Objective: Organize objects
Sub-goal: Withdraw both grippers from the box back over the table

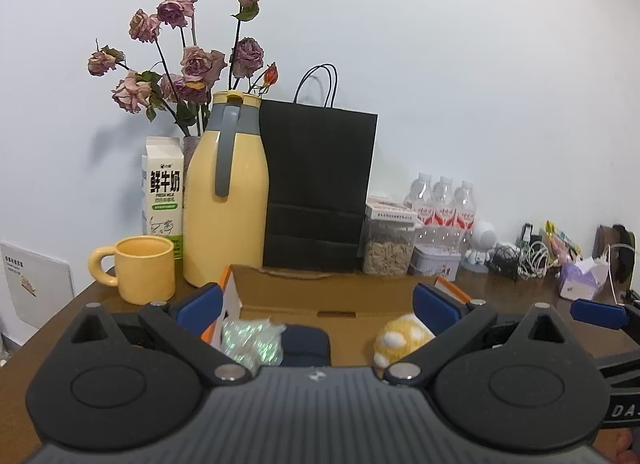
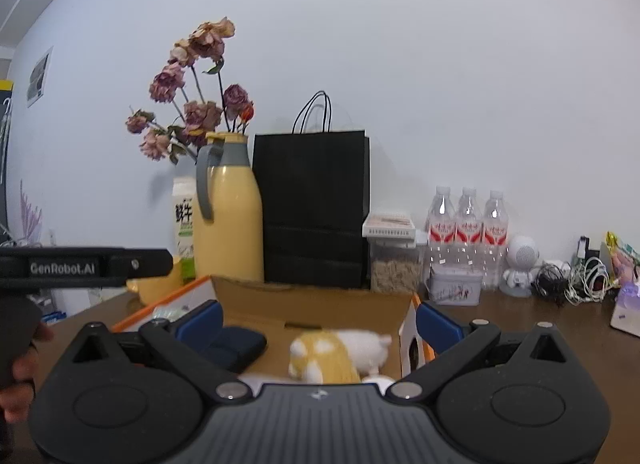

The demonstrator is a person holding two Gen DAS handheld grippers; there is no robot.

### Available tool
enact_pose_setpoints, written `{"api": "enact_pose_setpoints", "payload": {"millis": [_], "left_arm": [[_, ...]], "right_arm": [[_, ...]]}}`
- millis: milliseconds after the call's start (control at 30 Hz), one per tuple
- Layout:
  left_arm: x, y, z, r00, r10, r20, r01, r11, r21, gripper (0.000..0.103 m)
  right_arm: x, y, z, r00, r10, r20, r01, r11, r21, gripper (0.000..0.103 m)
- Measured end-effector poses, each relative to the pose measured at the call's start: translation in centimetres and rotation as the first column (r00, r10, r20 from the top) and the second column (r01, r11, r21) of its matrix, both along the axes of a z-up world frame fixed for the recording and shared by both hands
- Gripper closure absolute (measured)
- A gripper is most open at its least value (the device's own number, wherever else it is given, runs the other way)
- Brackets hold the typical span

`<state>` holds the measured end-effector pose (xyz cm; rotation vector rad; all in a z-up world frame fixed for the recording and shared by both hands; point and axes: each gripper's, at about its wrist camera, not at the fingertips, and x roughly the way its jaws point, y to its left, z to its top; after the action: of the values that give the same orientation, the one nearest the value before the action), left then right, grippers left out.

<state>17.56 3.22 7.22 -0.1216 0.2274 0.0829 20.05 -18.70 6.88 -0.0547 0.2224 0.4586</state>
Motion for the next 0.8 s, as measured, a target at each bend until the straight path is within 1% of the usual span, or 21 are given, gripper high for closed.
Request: {"api": "enact_pose_setpoints", "payload": {"millis": [167, 333, 667, 800], "left_arm": [[-2.1, 0.1, -0.9, 0.999, 0.003, -0.043, -0.002, 1.0, 0.028, 0.0], [-4.1, 0.3, -2.3, 0.994, -0.001, -0.106, 0.008, 0.998, 0.06, 0.0], [-7.4, 0.6, -4.1, 0.983, -0.018, -0.181, 0.028, 0.998, 0.052, 0.0], [-8.2, 0.6, -4.6, 0.979, -0.028, -0.204, 0.034, 0.999, 0.025, 0.0]], "right_arm": [[-2.2, -1.1, -1.0, 0.998, 0.017, -0.067, -0.018, 1.0, -0.018, 0.0], [-4.3, -2.0, -2.0, 0.995, 0.003, -0.103, -0.006, 1.0, -0.031, 0.0], [-7.4, -3.4, -4.1, 0.984, -0.039, -0.172, 0.03, 0.998, -0.053, 0.0], [-8.5, -3.8, -4.9, 0.979, -0.053, -0.198, 0.042, 0.997, -0.059, 0.0]]}}
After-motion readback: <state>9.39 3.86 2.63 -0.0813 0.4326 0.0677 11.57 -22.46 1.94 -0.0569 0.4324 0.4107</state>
